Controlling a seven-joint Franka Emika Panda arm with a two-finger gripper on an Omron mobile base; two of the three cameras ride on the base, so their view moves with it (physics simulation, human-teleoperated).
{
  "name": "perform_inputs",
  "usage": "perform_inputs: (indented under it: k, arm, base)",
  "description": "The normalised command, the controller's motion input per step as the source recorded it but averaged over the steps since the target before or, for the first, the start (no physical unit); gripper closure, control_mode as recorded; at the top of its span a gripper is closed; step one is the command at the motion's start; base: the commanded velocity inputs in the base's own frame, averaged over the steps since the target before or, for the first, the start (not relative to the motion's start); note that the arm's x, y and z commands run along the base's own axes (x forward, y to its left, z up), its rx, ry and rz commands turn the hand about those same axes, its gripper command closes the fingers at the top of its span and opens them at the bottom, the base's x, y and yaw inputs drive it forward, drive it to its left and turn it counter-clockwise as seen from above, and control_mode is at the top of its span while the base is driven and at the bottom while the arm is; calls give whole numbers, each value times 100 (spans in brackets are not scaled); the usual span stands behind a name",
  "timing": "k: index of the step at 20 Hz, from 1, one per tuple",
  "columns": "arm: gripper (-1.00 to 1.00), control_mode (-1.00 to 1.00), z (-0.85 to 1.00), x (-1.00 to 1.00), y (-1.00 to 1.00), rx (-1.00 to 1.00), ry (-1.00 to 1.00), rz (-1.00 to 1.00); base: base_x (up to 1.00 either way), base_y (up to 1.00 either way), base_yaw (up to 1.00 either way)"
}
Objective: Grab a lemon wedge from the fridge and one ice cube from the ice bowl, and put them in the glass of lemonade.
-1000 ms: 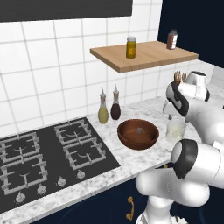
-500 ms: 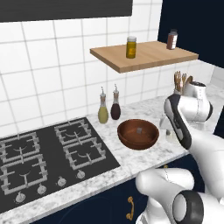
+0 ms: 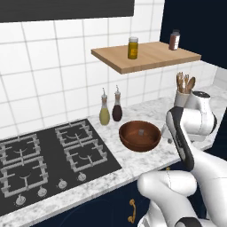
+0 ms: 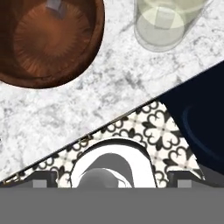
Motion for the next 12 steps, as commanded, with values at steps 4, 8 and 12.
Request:
perform_inputs:
  k: [4,8,12]
  arm:
    - [-100,100,0,0,0,0,0,0]
    - [-100,100,0,0,0,0,0,0]
    - [-100,100,0,0,0,0,0,0]
  base:
    - [-76,4,-26]
    - [-92,0,-65]
    - [-65,1,-77]
